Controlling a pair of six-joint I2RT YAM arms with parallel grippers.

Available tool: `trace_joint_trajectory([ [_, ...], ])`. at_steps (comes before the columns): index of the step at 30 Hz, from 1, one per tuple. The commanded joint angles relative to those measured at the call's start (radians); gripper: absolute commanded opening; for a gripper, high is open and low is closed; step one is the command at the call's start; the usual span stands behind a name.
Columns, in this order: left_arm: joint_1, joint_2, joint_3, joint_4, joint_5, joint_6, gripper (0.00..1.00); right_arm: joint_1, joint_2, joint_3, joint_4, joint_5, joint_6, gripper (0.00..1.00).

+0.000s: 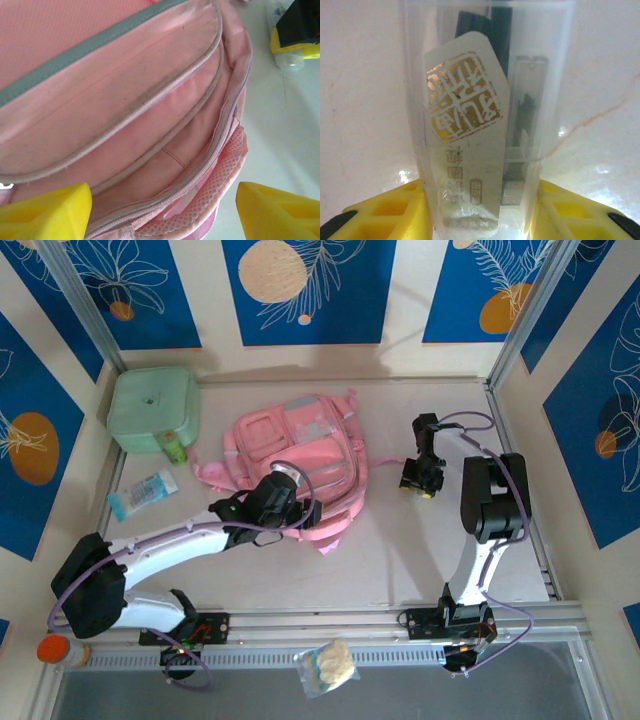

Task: Pack the student bag
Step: Pick up the loose stationery from the middle-right of the table, then open the student bag at the center of the table.

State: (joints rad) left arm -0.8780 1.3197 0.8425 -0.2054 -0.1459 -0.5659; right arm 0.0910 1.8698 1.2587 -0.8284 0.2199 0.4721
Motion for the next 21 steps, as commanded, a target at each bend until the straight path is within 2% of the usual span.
trace_joint_trajectory([
  [1,0.013,0.0,0.086,-0.088,-0.063,0.134,0.76,-0.004,-0.098,-0.024,-0.029,-0.037,0.013,0.43],
  [8,0.043,0.071,0.184,-0.141,-0.061,0.37,0.79,0.023,-0.241,-0.07,-0.075,-0.083,0.026,0.44],
  [15,0.069,0.174,0.273,-0.154,-0.038,0.636,0.78,0.125,-0.361,-0.08,-0.17,-0.082,0.039,0.44],
  [21,0.069,0.272,0.331,-0.149,-0.008,0.769,0.78,0.226,-0.42,-0.073,-0.225,-0.071,0.056,0.44],
])
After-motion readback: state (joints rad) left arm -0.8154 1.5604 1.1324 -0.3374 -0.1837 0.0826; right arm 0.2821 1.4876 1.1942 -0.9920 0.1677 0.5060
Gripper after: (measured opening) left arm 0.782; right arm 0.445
